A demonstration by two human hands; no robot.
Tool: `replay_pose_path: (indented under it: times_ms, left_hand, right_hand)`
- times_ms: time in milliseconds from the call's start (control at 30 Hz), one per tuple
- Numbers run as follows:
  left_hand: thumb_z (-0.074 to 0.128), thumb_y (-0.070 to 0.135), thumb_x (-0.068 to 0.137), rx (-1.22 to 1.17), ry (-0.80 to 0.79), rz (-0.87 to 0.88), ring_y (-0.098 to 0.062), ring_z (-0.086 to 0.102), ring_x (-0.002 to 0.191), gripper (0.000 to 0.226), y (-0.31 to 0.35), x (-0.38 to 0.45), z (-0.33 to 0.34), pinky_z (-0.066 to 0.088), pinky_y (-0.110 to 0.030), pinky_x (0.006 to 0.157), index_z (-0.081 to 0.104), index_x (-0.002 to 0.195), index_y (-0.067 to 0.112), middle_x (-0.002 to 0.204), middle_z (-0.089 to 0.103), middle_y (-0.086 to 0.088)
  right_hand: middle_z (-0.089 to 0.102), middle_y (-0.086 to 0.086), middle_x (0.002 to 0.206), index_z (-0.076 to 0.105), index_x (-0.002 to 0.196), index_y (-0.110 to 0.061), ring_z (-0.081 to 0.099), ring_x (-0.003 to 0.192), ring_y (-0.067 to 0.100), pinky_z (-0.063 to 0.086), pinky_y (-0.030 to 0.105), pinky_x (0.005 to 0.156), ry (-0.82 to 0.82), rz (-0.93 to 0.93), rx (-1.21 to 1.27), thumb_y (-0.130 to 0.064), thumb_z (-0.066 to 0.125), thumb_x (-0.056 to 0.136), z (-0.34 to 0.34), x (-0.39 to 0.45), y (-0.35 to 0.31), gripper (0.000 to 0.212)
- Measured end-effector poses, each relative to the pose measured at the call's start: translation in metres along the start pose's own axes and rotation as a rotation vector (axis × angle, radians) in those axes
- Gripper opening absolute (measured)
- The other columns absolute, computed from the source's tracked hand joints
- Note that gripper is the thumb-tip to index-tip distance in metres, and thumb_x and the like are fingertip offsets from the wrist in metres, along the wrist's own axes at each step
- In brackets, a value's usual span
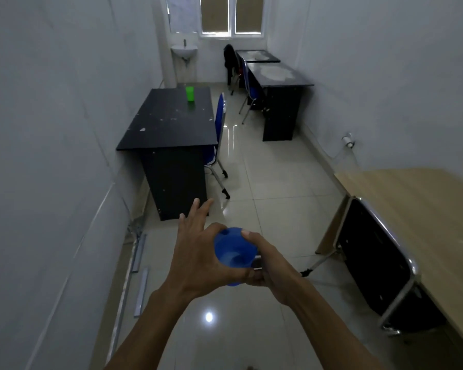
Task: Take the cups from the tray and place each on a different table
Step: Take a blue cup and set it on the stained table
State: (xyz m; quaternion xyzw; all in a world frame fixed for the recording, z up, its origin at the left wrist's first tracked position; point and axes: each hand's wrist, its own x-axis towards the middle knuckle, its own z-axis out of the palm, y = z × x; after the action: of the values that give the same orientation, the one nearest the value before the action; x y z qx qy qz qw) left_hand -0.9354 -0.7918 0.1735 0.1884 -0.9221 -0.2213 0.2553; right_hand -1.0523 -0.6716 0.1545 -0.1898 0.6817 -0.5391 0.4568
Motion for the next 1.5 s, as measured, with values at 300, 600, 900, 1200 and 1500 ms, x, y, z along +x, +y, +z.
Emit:
replay_pose_path:
  times_ms: [300,600,900,1200,1500]
  left_hand:
    - [0.061,0.079,0.048,0.062,-0.037,-0.019,-0.019,-0.004,0.149,0.088,-0.035,0.174,0.051,-0.006,-0.052,0.119,0.065,0.114,0.022,0.159,0.021,-0.006]
    - [0.065,0.078,0.049,0.071,-0.089,0.001,-0.017,-0.010,0.149,0.084,-0.096,0.338,0.102,-0.005,-0.058,0.118,0.063,0.115,0.026,0.161,0.013,-0.001]
    - [0.070,0.073,0.052,0.028,-0.154,0.107,-0.018,-0.011,0.148,0.083,-0.166,0.514,0.128,-0.008,-0.056,0.118,0.061,0.118,0.024,0.161,0.013,-0.003]
    - [0.068,0.071,0.050,-0.028,-0.187,0.160,-0.020,-0.005,0.149,0.083,-0.211,0.669,0.176,-0.008,-0.056,0.118,0.064,0.115,0.021,0.160,0.017,-0.005]
    - [0.069,0.072,0.049,-0.007,-0.152,0.177,-0.021,-0.007,0.149,0.081,-0.247,0.844,0.244,-0.010,-0.053,0.117,0.064,0.113,0.021,0.160,0.017,-0.006]
  right_hand:
    - [0.072,0.013,0.093,0.062,0.110,-0.025,0.066,0.068,0.017,0.054,0.039,0.083,-0.006,0.000,-0.002,-0.074,0.055,0.070,-0.083,0.151,-0.076,0.064]
    - [0.075,0.012,0.087,0.071,0.096,-0.029,0.069,0.071,0.022,0.056,0.042,0.082,0.047,-0.004,0.011,-0.078,0.058,0.064,-0.141,0.306,-0.135,0.060]
    - [0.075,0.014,0.094,0.070,0.099,-0.031,0.070,0.094,0.037,0.055,0.048,0.088,0.148,-0.027,0.044,-0.080,0.057,0.066,-0.180,0.458,-0.213,0.060]
    - [0.072,0.014,0.101,0.063,0.107,-0.026,0.070,0.095,0.034,0.057,0.046,0.088,0.229,-0.004,0.074,-0.073,0.053,0.074,-0.237,0.588,-0.274,0.059]
    - [0.069,0.017,0.105,0.063,0.113,-0.020,0.073,0.088,0.033,0.060,0.041,0.070,0.154,-0.009,0.148,-0.069,0.062,0.073,-0.328,0.738,-0.350,0.063]
